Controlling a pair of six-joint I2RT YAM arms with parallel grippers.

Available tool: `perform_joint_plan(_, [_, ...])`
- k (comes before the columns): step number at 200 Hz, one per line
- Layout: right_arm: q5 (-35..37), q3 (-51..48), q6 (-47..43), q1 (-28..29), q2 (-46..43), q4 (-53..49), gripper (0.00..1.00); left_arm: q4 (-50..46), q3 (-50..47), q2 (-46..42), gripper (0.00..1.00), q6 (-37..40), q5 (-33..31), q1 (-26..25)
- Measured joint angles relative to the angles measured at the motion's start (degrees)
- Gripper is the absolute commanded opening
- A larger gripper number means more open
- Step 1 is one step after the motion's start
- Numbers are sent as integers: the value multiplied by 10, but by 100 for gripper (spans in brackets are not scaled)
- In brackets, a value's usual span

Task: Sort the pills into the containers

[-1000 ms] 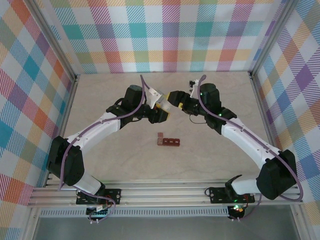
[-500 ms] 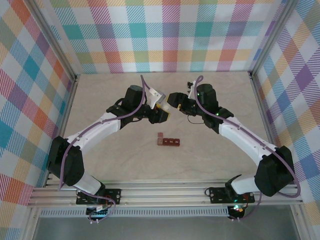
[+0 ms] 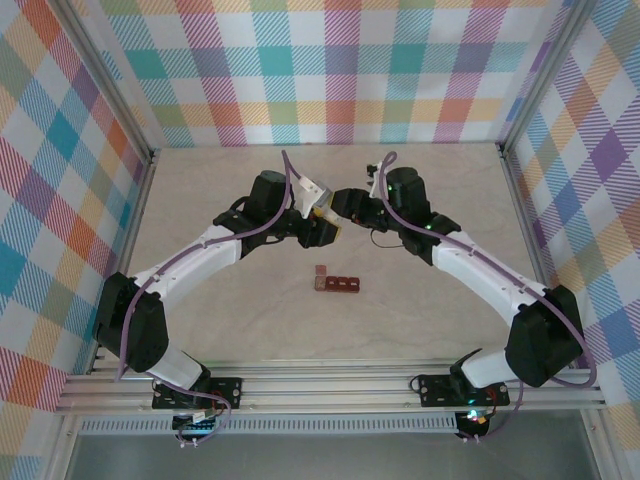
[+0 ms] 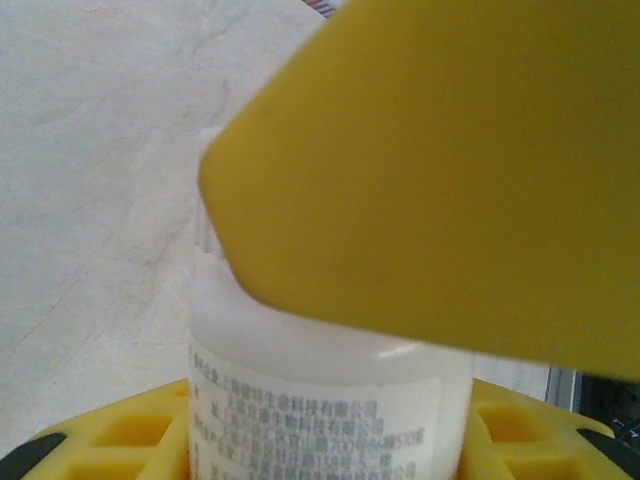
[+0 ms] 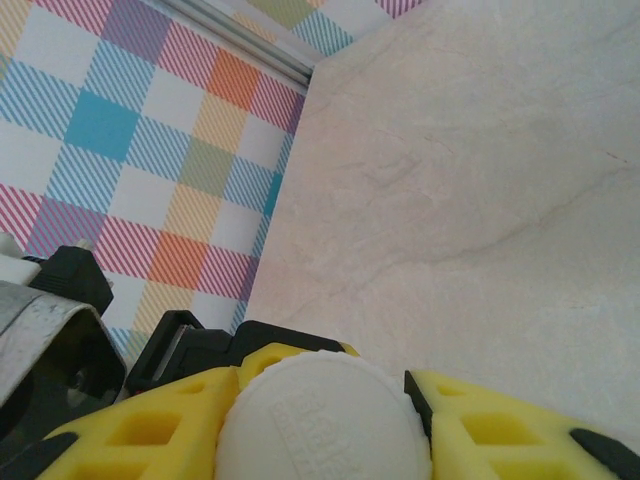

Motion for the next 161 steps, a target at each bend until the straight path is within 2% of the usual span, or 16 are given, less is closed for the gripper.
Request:
perform_joint_plan(53, [-121,-68,-53,-38,-19,122,48,16,-7,-6,0,-35,66,6])
perform_joint_plan(63, [-137,-68,-59,-40,-19,128,53,21,-7,-6,0,-43,75,6])
perform_joint_plan(75, [-148,-68,-65,-41,-19,131,66,26,-7,-9,0,-45,82,6])
perform_joint_plan(84, [-150,-68,-66,-41,-19,127,73,26,-7,-13,0,-45,82,6])
perform_joint_plan(95, [-145,-68,-68,-41,-23,114,76,26,-7,-17,0,-42,78,6])
perform_joint_plan(161, [-71,-68,-11,-41,-78,49,76,12,-7,-21,0,-11,-16,6])
